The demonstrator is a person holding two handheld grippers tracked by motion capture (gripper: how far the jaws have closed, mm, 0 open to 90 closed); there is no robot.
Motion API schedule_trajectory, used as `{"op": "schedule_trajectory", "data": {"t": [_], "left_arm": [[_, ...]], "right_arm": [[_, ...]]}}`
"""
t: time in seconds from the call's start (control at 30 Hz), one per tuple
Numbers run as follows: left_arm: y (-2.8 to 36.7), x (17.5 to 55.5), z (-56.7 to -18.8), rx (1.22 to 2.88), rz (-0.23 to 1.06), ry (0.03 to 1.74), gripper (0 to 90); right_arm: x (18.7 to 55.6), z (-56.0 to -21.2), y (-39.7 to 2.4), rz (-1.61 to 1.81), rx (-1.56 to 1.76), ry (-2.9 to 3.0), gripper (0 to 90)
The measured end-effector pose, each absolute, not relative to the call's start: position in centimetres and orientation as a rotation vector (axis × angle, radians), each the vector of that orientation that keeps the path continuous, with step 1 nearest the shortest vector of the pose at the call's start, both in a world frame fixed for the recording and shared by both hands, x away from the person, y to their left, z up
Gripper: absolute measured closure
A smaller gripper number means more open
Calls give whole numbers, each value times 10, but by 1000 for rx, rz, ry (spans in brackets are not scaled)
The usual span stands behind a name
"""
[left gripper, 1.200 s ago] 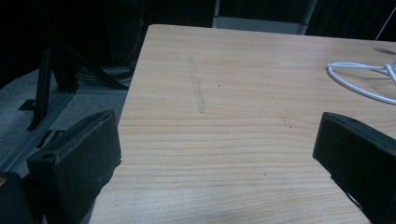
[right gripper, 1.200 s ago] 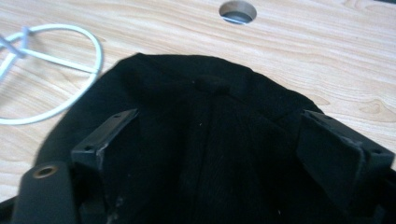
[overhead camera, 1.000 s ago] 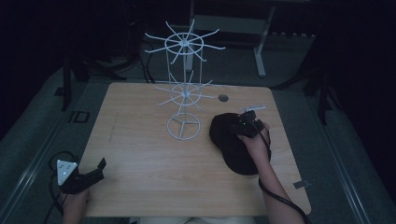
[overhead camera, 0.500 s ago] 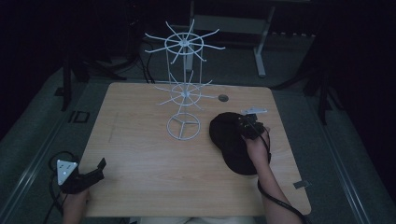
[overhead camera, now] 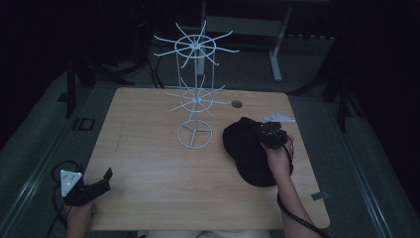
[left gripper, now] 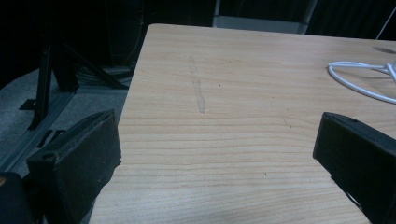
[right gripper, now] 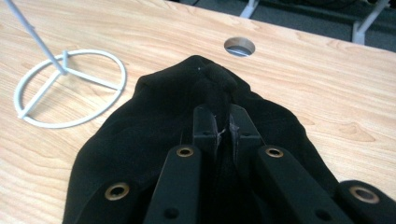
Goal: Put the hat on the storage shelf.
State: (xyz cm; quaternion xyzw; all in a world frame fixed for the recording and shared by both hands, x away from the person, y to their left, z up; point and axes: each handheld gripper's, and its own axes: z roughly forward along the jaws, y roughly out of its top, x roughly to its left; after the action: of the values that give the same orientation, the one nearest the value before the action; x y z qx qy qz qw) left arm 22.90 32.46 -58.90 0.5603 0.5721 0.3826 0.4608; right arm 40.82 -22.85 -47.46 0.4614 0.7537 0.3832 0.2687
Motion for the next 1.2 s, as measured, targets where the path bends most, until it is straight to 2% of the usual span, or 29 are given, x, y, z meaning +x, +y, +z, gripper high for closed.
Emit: {"op": "schedule_trajectory", "data": {"t": [0.7,1.2], "left_arm": [[325,229,-589,1379,943,1411,14],[325,229,-589,1378,940,1413,15]], "right_arm": [[370,-430,-254,1206,1185,1894,842],[323,-367,-262,1377,1038,1742,842]]}}
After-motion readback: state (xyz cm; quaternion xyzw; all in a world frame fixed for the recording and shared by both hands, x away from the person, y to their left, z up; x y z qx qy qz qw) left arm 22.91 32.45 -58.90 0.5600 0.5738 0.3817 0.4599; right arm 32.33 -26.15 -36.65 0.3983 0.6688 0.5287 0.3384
